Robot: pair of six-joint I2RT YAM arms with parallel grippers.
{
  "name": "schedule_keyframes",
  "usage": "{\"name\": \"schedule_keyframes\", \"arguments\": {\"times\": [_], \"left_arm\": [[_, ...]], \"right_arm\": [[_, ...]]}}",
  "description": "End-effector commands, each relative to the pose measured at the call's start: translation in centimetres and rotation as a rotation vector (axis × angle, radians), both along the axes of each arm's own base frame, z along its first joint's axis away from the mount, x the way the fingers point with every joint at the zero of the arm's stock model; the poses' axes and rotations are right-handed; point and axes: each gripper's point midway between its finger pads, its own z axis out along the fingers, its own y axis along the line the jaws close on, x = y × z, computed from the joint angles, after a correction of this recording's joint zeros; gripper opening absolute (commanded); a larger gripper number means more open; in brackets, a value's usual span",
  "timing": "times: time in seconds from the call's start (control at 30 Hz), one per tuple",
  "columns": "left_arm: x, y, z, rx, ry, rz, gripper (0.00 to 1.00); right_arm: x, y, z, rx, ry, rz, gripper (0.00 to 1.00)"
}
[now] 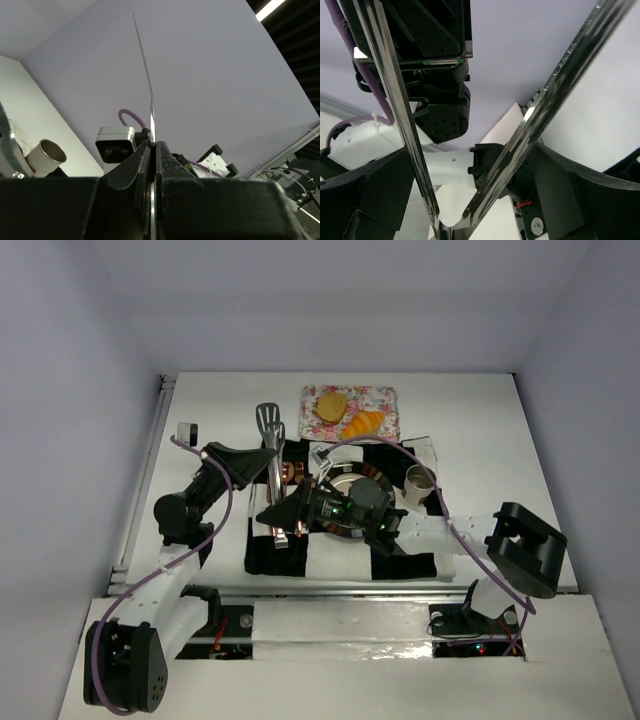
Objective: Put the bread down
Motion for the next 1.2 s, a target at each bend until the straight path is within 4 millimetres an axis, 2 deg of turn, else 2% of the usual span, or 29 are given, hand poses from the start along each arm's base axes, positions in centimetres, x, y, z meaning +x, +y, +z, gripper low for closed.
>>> {"name": "schedule_keyframes", "arguments": {"times": [0.0,0.43,0.73,0.83,0.87,0.97,1.17], "left_arm": [[-8.7,0.9,7.2,-0.080,-0.566,-0.029,0.00],[-9.2,0.4,6.3,-0.066,-0.565,-0.065,0.00],[-9.4,0.0,5.6,-0.051,-0.545,-0.087,0.00],[-9.4,-0.3,5.3,-0.041,-0.536,-0.095,0.17],[-9.5,-0.5,5.2,-0.036,-0.536,-0.107,0.29],[-9.5,-0.6,5.1,-0.022,-0.533,-0.116,0.47],[-9.0,-0.9,5.0,0.027,-0.526,-0.095,0.72]], "right_arm": [[-1.1,-0.2,4.2,0.168,-0.048,0.043,0.96],[-0.9,-1.3,4.7,0.217,-0.014,0.011,0.67],[-0.1,-1.4,5.2,0.204,0.006,-0.035,0.63],[0.1,-1.2,5.0,0.182,0.009,-0.044,0.63],[0.2,-1.2,4.8,0.175,0.014,-0.049,0.62],[0.3,-1.3,4.8,0.175,0.014,-0.058,0.61],[0.4,-1.9,5.2,0.165,0.006,-0.080,0.58]]}}
